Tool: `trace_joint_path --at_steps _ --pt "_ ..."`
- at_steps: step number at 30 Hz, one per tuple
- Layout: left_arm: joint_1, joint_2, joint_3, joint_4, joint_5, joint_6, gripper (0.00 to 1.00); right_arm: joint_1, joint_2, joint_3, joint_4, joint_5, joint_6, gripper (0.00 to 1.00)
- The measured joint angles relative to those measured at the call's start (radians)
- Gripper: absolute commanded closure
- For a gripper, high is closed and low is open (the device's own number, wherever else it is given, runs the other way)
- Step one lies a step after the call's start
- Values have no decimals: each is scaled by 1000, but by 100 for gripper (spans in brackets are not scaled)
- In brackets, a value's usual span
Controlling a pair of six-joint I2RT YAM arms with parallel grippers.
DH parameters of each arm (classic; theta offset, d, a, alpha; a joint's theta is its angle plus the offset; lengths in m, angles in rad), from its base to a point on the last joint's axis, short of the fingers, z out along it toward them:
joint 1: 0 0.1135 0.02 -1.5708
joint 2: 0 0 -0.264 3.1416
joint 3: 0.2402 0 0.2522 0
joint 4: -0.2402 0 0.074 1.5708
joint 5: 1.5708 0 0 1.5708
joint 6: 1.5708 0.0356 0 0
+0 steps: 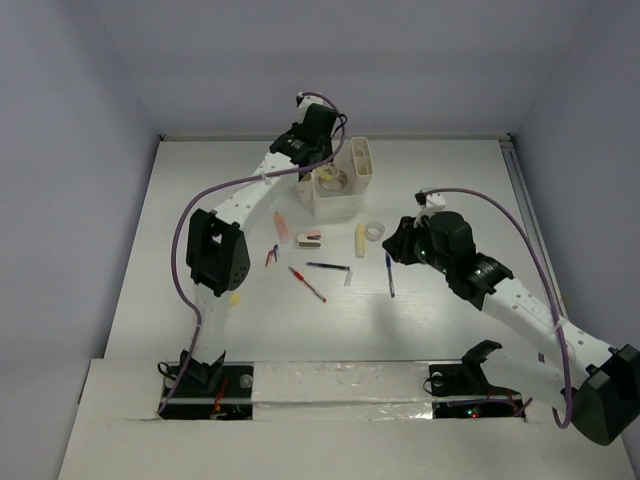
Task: Sort the stationery into containers
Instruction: Place the stationery in the storage box, then pick up the stationery from the center of the board.
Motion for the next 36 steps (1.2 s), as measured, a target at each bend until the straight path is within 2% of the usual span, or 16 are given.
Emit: trace_joint_path --at_steps 1,4,11,15,18,19,22,23,29,36 --pt "0 0 0 1 -2 2 58 0 6 0 -6 9 0 69" --pt "0 0 0 6 -4 8 51 0 33 0 -10 29 2 67" --pt "-6 -20 -20 56 41 23 45 0 166 17 -6 117 13 60" --pt "-34 -132 -106 87 77 45 41 -2 303 69 -5 195 14 56" --pt "-64 -310 -233 123 104 59 34 -12 396 112 -2 238 13 56" --pt "-73 -377 -277 137 112 62 26 -17 423 127 -2 246 13 56" --pt "-104 -621 -454 204 141 72 14 -48 502 176 10 271 11 56" --pt "-108 -711 -532 240 150 76 3 -61 525 190 14 275 11 56" --pt "-109 -1152 -917 303 151 82 1 -112 645 266 29 282 11 56" --pt "-111 -1396 -1150 230 116 81 1 -114 782 376 41 280 22 57"
